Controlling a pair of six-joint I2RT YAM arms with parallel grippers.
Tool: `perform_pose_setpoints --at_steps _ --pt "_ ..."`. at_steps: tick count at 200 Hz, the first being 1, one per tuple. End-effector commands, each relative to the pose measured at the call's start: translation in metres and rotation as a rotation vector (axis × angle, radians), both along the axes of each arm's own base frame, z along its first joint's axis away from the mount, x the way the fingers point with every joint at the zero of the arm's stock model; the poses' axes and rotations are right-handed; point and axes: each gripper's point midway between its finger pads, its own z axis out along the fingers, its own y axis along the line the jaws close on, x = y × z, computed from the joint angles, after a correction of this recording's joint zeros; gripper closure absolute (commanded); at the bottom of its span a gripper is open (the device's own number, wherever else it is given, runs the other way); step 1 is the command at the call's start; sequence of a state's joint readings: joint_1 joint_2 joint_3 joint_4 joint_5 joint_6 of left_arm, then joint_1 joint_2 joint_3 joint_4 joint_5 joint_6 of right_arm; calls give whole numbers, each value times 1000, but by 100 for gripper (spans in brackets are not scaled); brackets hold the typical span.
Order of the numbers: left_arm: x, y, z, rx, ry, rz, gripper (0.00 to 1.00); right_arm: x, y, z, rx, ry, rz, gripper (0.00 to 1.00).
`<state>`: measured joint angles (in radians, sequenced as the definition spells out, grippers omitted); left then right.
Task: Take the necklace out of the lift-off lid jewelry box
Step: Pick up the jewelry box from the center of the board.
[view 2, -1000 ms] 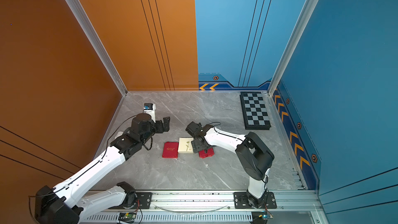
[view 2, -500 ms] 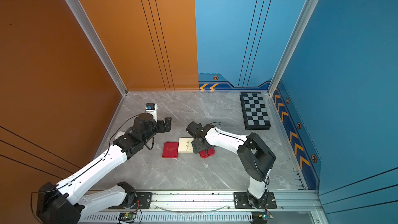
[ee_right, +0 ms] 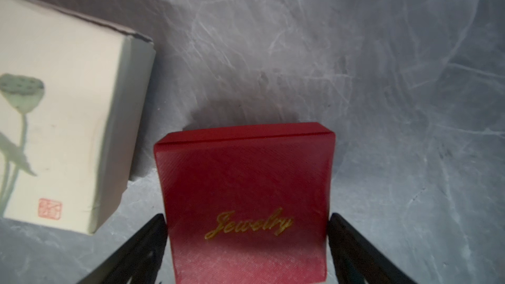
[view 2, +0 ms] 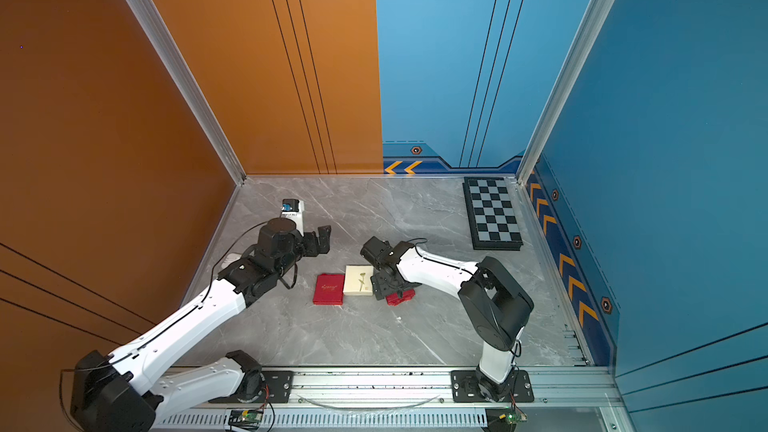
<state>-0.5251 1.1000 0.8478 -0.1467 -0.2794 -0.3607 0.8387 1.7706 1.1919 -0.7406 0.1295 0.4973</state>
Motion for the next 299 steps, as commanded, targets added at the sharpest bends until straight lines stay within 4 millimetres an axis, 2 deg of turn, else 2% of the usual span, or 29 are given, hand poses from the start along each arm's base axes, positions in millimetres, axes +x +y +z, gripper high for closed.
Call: perform_pose_setpoints --at_steps 1,118,158,209,225,242,246,257,287,299 --pt "-4 -7 4 -14 -3 -33 2 -6 0 5 23 5 -5 7" --pt "-4 -9 3 -17 -6 -43 2 -2 1 8 47 3 -9 13" --pt "-4 -9 4 -13 -13 -42 2 2 -3 15 75 3 -16 14" --pt "-6 -7 9 -35 -32 -53 2 10 -13 37 119 4 -12 14" --pt "-6 -13 8 -38 -27 -92 2 13 -18 47 132 3 -7 14" --pt "-11 -32 4 -59 -31 -204 2 12 -18 61 159 3 18 14" --pt "-13 -37 3 -71 -37 -233 2 18 -26 66 171 1 -5 14" --pt "-18 -50 2 -104 -62 -311 2 20 -29 78 197 -3 1 14" --pt "-36 -76 -10 -124 -168 -486 1 20 -36 110 265 -4 27 13" --pt "-49 -88 -14 -117 -231 -588 1 19 -38 120 280 -5 38 13"
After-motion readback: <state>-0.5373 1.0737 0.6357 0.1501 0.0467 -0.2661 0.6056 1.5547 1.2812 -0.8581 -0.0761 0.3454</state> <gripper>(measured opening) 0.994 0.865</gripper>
